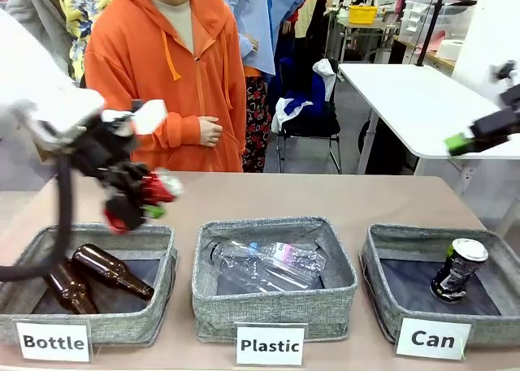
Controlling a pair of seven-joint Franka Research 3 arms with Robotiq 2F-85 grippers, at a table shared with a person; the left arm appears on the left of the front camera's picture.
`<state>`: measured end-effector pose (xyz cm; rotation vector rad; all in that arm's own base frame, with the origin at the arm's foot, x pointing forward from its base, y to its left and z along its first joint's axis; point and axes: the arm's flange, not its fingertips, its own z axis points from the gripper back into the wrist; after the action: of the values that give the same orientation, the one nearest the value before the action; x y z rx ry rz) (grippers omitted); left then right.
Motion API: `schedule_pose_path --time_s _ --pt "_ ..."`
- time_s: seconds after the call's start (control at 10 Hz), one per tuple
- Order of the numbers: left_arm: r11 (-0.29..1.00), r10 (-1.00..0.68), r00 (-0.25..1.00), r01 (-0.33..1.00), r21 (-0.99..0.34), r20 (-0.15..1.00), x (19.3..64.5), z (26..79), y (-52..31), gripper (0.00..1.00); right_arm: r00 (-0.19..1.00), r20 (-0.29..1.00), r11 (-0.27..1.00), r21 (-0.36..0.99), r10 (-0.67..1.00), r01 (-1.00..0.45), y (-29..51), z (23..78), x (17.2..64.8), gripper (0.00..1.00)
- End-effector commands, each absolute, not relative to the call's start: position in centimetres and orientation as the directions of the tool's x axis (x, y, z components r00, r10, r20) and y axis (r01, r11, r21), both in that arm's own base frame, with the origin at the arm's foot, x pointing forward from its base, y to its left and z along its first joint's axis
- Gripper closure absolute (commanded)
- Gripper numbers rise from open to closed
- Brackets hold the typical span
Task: Sort the can waste into the basket.
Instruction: Pick up the can waste from the table and place it in the right Fabric basket.
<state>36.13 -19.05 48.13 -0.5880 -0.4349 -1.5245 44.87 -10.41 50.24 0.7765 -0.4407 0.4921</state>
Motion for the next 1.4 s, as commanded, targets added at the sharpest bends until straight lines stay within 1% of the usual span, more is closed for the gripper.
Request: schedule_pose_path --time_s 0.0,0.1,0.2,0.3,0.4,0.5,0.7,0.8,1.0,1.3 --pt "-0.108 -0.775 -0.1 0.994 0.025 0.624 35.9 49.4 -28.5 1.0 0.806 0.529 0.761 0.399 0.265 -0.512 -15.4 53.5 40.9 0.0" --pt "-0.143 -0.758 -0.137 0.989 0.042 0.638 35.0 49.5 -33.6 1.0 0.793 0.537 0.804 0.314 0.288 -0.505 -18.6 53.8 38.7 0.0" --pt "-0.156 -0.766 -0.193 0.981 0.115 0.614 34.1 49.7 -38.5 1.0 0.783 0.531 0.826 0.244 0.323 -0.507 -21.0 53.7 36.4 0.0" --pt "-0.169 -0.778 -0.227 0.974 0.152 0.586 32.5 51.0 -44.0 1.0 0.766 0.557 0.842 0.204 0.32 -0.5 -22.6 53.8 33.6 0.0" --pt "-0.196 -0.775 -0.27 0.962 0.188 0.572 32.2 51.8 -49.0 1.0 0.73 0.607 0.845 0.172 0.315 -0.507 -23.9 53.7 31.6 0.0" --pt "-0.212 -0.771 -0.29 0.957 0.2 0.568 32.0 52.5 -53.6 1.0 0.696 0.656 0.842 0.169 0.292 -0.513 -24.6 53.8 29.4 0.0" --pt "-0.2 -0.772 -0.333 0.936 0.291 0.542 31.7 52.0 -61.5 1.0 0.652 0.732 0.858 0.19 0.2 -0.478 -26.7 52.9 26.1 0.0" --pt "-0.204 -0.776 -0.348 0.927 0.314 0.526 31.4 51.1 -64.3 1.0 0.718 0.639 0.849 0.188 0.277 -0.495 -26.1 54.3 28.8 0.0" --pt "-0.207 -0.802 -0.357 0.918 0.338 0.479 31.0 48.7 -68.9 1.0 0.718 0.639 0.849 0.188 0.277 -0.495 -26.1 54.3 28.8 0.0" --pt "-0.178 -0.842 -0.304 0.936 0.303 0.446 32.0 46.9 -70.1 1.0 0.718 0.639 0.849 0.188 0.277 -0.495 -26.1 54.3 28.8 0.0"
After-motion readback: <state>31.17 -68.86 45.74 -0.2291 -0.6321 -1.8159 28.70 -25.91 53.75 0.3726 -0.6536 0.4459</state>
